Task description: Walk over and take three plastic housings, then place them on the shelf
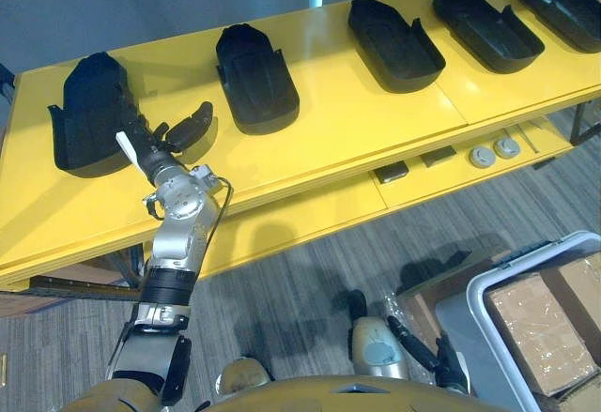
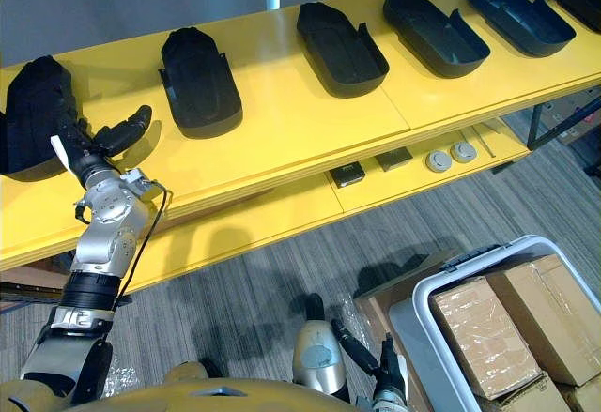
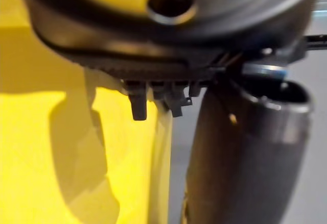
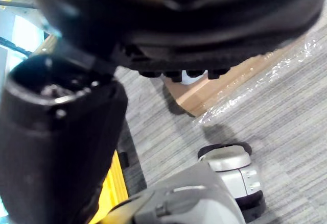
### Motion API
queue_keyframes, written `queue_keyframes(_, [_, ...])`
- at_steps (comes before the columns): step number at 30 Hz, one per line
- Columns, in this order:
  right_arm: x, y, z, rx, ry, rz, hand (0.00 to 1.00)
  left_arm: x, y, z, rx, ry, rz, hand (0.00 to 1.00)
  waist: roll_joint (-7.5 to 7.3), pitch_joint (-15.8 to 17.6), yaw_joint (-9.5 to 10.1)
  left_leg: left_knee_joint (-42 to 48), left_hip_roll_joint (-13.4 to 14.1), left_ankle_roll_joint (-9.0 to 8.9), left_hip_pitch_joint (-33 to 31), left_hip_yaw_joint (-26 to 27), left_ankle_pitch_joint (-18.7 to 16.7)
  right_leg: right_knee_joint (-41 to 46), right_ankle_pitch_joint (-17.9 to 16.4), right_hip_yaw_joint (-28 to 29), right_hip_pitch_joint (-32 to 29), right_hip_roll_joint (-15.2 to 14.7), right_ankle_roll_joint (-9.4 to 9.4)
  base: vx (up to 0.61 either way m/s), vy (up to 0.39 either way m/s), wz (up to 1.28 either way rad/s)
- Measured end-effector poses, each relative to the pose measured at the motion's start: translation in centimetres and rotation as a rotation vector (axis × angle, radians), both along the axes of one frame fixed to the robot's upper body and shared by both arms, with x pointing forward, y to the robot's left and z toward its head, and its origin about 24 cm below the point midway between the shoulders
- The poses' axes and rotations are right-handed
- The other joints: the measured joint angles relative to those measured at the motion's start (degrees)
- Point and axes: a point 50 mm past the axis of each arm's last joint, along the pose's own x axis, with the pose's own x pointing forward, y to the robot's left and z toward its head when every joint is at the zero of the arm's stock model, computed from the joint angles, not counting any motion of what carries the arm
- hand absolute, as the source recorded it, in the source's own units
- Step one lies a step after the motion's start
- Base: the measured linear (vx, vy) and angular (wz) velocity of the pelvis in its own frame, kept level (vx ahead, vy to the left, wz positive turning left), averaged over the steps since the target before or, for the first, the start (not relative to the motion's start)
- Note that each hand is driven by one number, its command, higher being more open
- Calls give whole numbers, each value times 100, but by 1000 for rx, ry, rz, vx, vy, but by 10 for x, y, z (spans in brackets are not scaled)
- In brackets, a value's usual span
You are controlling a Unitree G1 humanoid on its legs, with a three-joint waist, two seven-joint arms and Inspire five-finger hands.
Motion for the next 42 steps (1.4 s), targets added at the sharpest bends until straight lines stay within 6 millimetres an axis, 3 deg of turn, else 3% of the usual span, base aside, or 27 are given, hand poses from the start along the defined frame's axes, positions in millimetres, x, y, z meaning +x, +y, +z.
queue_keyframes(10, [2, 3, 0, 5, -8, 7, 100, 0, 0, 0, 1, 1, -2, 100, 1, 0, 8, 32, 8, 5, 1, -43, -3, -3, 0, -34, 44, -5, 1, 0, 0, 0])
queue_keyframes(17, [1, 2, 0, 5, -6, 5, 100, -3, -13, 13, 45, -92, -191, 100, 14, -5, 32, -47, -15, 4, 74, -56, 0, -23, 2, -50, 110, -8, 4, 0, 0, 0])
queue_keyframes(23, [-8, -4, 2, -15, -16, -21, 100, -23, -38, 43, 108, -297, -378, 100, 228, -129, 146, -231, -87, 39, 189, -101, 91, -144, 8, -112, 244, -29, 14, 26, 7, 5])
queue_keyframes(26, [-15, -10, 1, -29, 1, -36, 100, -34, -39, 41, 131, -305, -427, 100, 399, -294, 185, -434, -114, 25, 262, -213, 199, -292, 10, -286, 422, -28, 16, 31, -14, 20])
queue_keyframes(30, [-16, -12, 1, -44, 17, 1, 100, -46, -39, 34, 215, -269, -437, 100, 445, -437, 314, -668, -155, 30, 302, -330, 356, -346, 8, -441, 501, -30, 14, 9, -31, 21])
queue_keyframes(33, [-16, -12, 1, -36, 18, 21, 100, -56, -31, 29, 379, -190, -406, 100, 449, -564, 444, -838, -202, 39, 291, -485, 470, -422, 15, -617, 585, -58, 25, -18, -20, 28])
queue_keyframes(37, [-18, -14, 0, -33, 31, 28, 100, -65, 2, 20, 529, -23, -336, 100, 443, -797, 546, -982, -273, 68, 281, -665, 574, -519, 35, -827, 716, -112, 56, -8, -13, 24])
queue_keyframes(42, [-20, -14, -1, -23, 40, 50, 100, -71, 28, 19, 653, 97, -339, 100, 436, -880, 725, -1071, -347, 77, 276, -713, 622, -531, 57, -887, 731, -179, 88, -22, 13, 10])
